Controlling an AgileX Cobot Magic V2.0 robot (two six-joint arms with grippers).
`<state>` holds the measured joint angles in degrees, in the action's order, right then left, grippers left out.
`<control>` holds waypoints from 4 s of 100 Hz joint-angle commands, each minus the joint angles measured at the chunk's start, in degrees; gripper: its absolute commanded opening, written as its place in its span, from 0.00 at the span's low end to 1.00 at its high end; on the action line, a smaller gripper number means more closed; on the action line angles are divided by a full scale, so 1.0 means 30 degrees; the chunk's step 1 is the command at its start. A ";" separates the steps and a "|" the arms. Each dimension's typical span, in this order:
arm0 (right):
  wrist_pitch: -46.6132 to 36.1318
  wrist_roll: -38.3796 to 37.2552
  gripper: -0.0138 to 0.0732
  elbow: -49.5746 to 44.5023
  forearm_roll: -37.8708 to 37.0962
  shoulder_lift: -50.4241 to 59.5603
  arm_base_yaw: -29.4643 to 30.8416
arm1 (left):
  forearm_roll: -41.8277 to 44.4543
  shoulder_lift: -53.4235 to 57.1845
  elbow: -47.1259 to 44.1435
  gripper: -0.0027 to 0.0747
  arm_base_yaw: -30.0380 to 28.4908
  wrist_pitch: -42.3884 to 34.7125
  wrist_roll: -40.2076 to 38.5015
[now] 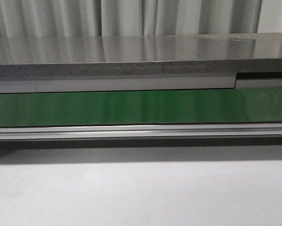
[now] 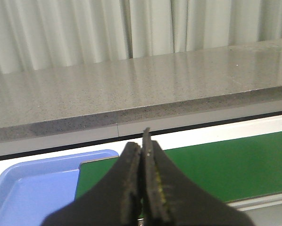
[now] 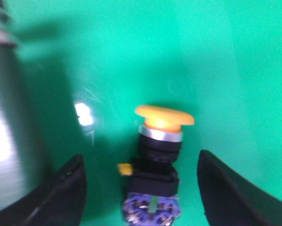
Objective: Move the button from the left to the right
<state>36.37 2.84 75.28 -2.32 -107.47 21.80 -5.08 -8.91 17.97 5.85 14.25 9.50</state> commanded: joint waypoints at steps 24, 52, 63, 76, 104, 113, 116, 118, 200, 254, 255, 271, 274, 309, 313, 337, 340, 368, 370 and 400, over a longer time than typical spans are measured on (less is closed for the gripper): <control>-0.2958 -0.0062 0.75 -0.0213 0.1713 0.5426 -0.1291 | -0.0178 -0.0194 0.0490 0.01 0.0160 -0.1527 -0.0074; -0.6906 -0.0062 0.75 -0.5046 0.1810 1.0926 -0.3443 | -0.0178 -0.0194 0.0490 0.01 0.0160 -0.1527 -0.0074; -0.8618 -0.0062 0.75 -0.7408 0.1810 1.3275 -0.4182 | -0.0178 -0.0194 0.0490 0.01 0.0160 -0.1527 -0.0074; -1.0158 -0.0062 0.75 -1.0264 0.1810 1.5927 -0.5267 | -0.0178 -0.0194 0.0490 0.01 0.0160 -0.1527 -0.0074; -1.1285 -0.0079 0.75 -1.5111 0.2409 2.1838 -0.7779 | -0.0178 -0.0194 0.0490 0.01 0.0160 -0.1527 -0.0074; -1.0695 -0.0079 0.74 -1.6017 0.2525 2.3755 -0.8337 | -0.0178 -0.0194 0.0490 0.01 0.0160 -0.1527 -0.0074; -1.0447 -0.0079 0.74 -1.6221 0.2579 2.4305 -0.8436 | -0.0178 -0.0194 0.0490 0.01 0.0160 -0.1527 -0.0074; -1.0151 -0.0079 0.74 -1.6390 0.2708 2.4839 -0.8488 | -0.0178 -0.0194 0.0490 0.01 0.0160 -0.1527 -0.0074; -0.7416 -0.0079 0.08 -1.6742 0.3090 2.8864 -0.8575 | -0.0178 -0.0194 0.0490 0.01 0.0160 -0.1527 -0.0074; -0.7442 -0.0079 0.08 -1.6742 0.3090 2.8864 -0.8575 | -0.0178 -0.0194 0.0490 0.01 0.0160 -0.1527 -0.0074; -0.7443 -0.0079 0.08 -1.6760 0.3090 2.8864 -0.8575 | -0.0178 -0.0194 0.0490 0.01 0.0160 -0.1527 -0.0074; -0.7394 -0.0079 0.08 -1.6827 0.2582 2.9045 -0.8591 | -0.0178 -0.0194 0.0490 0.01 0.0160 -0.1527 -0.0074; -0.7487 -0.0079 0.08 -1.6939 0.2540 2.9256 -0.8591 | -0.0178 -0.0194 0.0490 0.01 0.0160 -0.1527 -0.0074; -0.9705 -0.1938 0.08 -2.2028 0.2065 3.3709 -0.8638 | -0.0178 -0.0194 0.0490 0.01 0.0160 -0.1527 -0.0074; -0.9954 -0.1938 0.08 -2.2688 0.2049 3.4193 -0.8638 | -0.0178 -0.0194 0.0490 0.01 0.0160 -0.1527 -0.0074; -1.0851 -0.1938 0.08 -2.5264 0.2001 3.6296 -0.8638 | -0.0178 -0.0194 0.0490 0.01 0.0160 -0.1527 -0.0074; -1.0663 -0.1938 0.08 -2.5293 0.1957 3.6296 -0.8638 | -0.0178 -0.0194 0.0490 0.01 0.0160 -0.1527 -0.0074; -1.0724 -0.1938 0.08 -2.5261 0.1749 3.6314 -0.8638 | -0.0178 -0.0194 0.0490 0.01 0.0160 -0.1527 -0.0074; -1.0711 -0.1938 0.08 -2.5261 0.1749 3.6314 -0.8638 | -0.0178 -0.0194 0.0490 0.01 0.0160 -0.1527 -0.0074; -1.0711 -0.1938 0.08 -2.5261 0.1749 3.6314 -0.8638 | -0.0178 -0.0194 0.0490 0.01 0.0160 -0.1527 -0.0074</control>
<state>9.31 -2.98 -1.58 3.52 0.58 -3.94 -5.08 -8.91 17.85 5.85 14.25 9.50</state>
